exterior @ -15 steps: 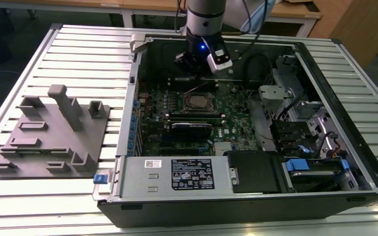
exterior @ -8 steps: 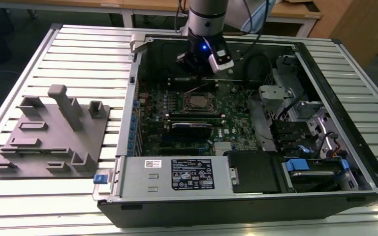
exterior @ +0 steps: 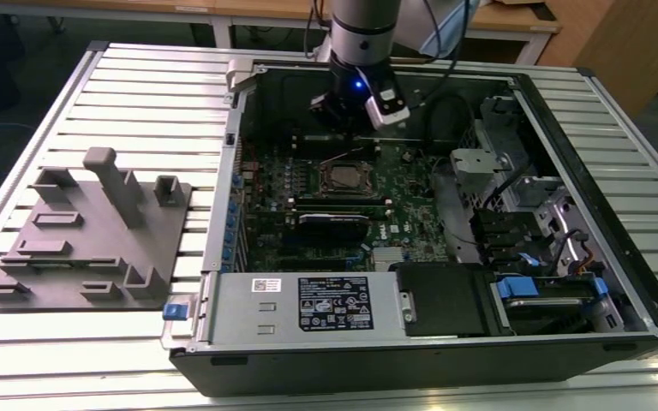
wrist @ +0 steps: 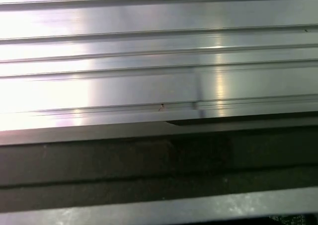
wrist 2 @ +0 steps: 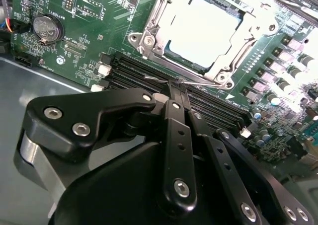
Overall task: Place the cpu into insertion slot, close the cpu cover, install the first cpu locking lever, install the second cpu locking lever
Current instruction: 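Install the first cpu locking lever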
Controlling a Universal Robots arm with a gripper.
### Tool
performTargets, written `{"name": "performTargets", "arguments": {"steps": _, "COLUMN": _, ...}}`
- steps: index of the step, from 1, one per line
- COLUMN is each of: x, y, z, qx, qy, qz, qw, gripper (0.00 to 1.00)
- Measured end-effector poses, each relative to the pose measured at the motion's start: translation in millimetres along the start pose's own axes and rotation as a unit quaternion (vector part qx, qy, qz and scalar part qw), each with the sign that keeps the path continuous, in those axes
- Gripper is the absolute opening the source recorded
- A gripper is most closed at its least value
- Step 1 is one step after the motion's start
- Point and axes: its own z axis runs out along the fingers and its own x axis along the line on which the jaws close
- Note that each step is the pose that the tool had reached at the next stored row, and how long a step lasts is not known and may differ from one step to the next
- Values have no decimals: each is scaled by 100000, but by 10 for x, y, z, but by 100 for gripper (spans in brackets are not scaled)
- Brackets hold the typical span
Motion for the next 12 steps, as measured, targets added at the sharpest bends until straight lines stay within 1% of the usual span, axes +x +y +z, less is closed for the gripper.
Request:
{"name": "performTargets", "arguments": {"steps": 7, "x": -43, "y": 1, "z": 34, "qx": 1, "qy": 0, "qz": 2, "qw": 100000, "gripper": 10}}
{"name": "performTargets", "arguments": {"steps": 12, "x": -67, "y": 1, "z": 71, "qx": 1, "qy": -2, "qz": 0, "qw": 100000, "gripper": 10}}
